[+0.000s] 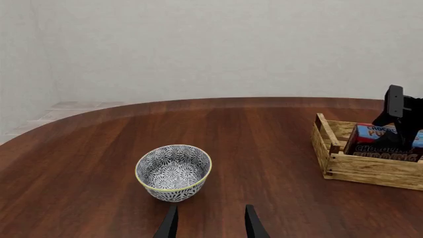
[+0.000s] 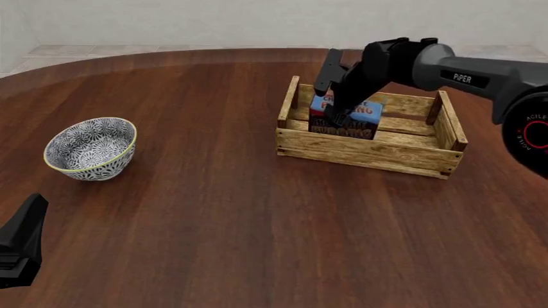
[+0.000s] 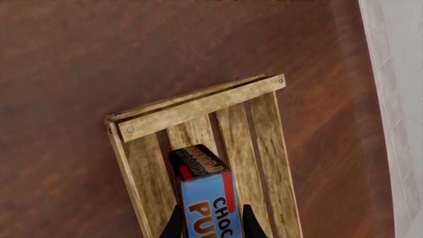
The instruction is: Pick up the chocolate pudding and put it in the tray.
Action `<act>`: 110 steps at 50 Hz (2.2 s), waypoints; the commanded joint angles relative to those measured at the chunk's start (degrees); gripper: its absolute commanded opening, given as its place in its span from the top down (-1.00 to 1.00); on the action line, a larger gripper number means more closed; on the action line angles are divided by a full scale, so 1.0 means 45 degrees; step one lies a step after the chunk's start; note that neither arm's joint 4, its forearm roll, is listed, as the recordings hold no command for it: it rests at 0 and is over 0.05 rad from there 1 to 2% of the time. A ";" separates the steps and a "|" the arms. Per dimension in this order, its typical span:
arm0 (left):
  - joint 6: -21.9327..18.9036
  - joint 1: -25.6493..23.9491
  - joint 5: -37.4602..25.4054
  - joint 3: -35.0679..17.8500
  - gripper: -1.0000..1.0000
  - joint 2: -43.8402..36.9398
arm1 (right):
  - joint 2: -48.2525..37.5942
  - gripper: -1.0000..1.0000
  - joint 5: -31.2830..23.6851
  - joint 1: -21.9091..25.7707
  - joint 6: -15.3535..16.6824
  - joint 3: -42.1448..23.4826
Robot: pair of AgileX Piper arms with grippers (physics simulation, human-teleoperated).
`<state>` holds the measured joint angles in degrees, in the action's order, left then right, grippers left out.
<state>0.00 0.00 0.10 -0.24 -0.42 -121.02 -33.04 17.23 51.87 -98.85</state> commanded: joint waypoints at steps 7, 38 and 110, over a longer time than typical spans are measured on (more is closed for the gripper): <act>0.0000 0.0000 0.0000 0.0000 -1.00 0.0000 | -0.0292 1.00 0.0161 -0.0008 -0.0288 -0.0011; 0.0000 0.0000 0.0000 0.0000 -1.00 0.0000 | -0.0370 1.00 0.0096 -0.0057 -0.0497 -0.0040; 0.0000 0.0000 0.0000 0.0000 -1.00 0.0000 | 0.1847 -1.00 -0.1241 -0.0187 -0.0630 -0.0327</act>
<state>0.00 0.00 0.10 -0.24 -0.42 -116.89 -37.27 16.15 48.70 -101.36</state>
